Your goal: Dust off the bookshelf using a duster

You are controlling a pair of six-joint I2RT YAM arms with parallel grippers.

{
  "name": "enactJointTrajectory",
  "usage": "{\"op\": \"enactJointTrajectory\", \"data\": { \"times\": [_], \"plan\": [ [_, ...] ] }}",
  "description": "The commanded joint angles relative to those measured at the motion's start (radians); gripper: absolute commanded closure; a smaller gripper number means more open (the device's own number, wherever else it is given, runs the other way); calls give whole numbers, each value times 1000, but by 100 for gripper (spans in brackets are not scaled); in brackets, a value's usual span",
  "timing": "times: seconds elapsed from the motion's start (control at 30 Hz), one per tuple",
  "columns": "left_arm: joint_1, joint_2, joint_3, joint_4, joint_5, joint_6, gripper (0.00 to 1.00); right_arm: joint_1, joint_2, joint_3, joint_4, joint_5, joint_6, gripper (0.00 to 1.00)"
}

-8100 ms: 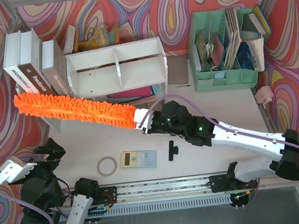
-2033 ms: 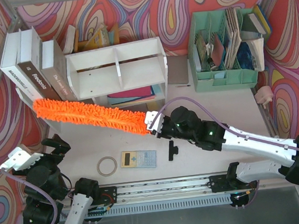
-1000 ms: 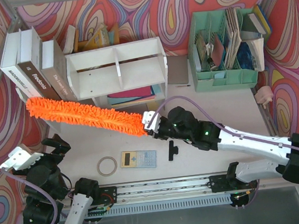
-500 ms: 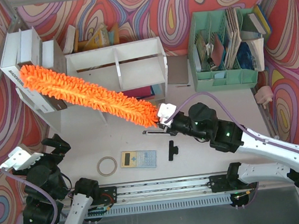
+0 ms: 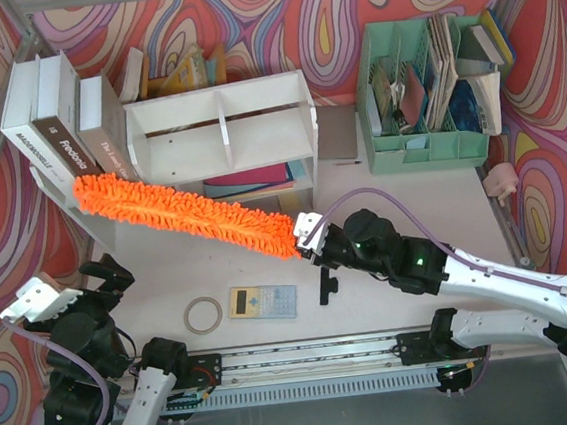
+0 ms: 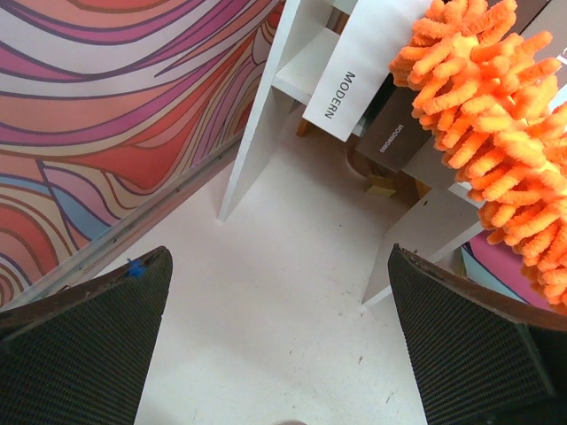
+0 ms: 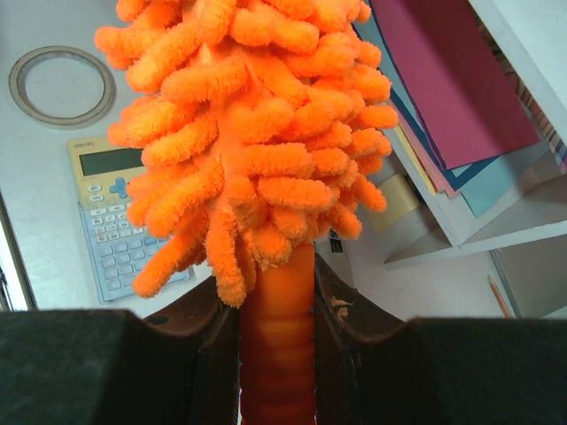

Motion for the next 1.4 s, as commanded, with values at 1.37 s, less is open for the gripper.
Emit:
{"op": "enactJointTrajectory", "data": {
  "times": [1.37],
  "plan": [
    [-7,8,5,-66,55,-126,2,-5,-35,14,30,42,78,100]
  ]
}}
